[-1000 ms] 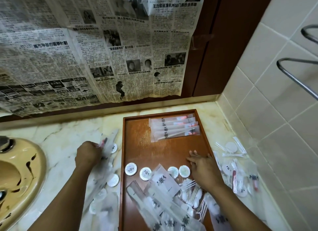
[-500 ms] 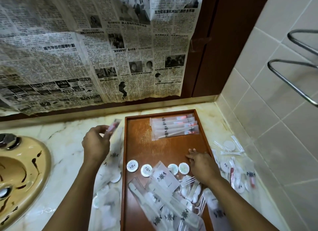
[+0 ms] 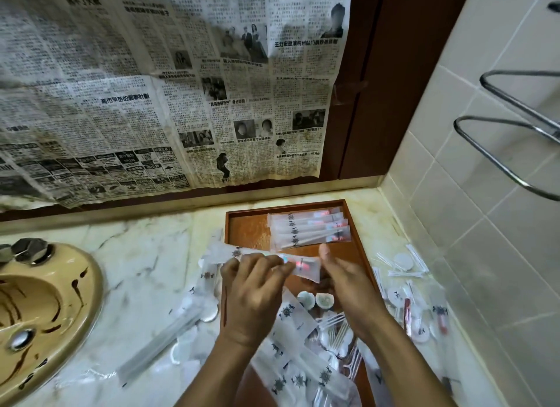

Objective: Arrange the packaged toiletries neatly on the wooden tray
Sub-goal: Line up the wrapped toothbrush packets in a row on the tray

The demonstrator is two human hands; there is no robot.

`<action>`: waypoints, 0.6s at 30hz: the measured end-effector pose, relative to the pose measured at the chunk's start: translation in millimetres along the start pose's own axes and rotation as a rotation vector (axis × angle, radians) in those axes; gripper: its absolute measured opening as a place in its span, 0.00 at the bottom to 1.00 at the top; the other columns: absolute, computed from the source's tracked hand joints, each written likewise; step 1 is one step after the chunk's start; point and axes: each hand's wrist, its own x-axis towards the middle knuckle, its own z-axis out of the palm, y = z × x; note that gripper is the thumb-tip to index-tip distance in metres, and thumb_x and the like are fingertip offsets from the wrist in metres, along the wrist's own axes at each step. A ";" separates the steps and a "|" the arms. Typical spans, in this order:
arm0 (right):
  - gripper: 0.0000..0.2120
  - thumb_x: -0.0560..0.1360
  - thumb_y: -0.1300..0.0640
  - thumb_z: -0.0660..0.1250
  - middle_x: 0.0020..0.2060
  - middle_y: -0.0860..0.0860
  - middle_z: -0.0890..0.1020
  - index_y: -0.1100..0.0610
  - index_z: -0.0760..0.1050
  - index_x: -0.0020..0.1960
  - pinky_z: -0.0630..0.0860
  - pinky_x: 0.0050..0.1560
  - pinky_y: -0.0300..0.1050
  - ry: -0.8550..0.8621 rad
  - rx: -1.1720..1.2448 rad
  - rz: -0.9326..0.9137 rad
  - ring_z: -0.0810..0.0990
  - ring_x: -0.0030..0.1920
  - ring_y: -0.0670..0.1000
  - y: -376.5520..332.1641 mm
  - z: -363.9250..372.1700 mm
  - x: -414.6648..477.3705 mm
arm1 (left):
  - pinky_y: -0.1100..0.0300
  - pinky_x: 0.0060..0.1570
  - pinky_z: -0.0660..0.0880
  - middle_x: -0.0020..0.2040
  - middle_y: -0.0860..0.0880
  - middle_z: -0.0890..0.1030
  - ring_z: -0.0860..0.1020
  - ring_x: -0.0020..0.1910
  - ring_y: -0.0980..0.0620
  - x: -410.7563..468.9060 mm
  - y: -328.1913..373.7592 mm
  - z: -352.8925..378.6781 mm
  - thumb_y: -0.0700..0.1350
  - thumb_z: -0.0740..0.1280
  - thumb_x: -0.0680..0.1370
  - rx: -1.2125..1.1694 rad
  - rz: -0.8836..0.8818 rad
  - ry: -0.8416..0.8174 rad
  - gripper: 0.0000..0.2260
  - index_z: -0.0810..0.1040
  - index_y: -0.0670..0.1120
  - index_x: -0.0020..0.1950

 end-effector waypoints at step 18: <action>0.07 0.79 0.63 0.66 0.45 0.57 0.86 0.59 0.84 0.50 0.79 0.43 0.45 0.248 0.210 -0.076 0.81 0.37 0.50 14.9 -60.4 -15.9 | 0.50 0.62 0.76 0.60 0.52 0.82 0.79 0.60 0.54 30.7 -20.4 -16.2 0.41 0.62 0.81 -0.819 -1.065 -0.140 0.14 0.82 0.51 0.62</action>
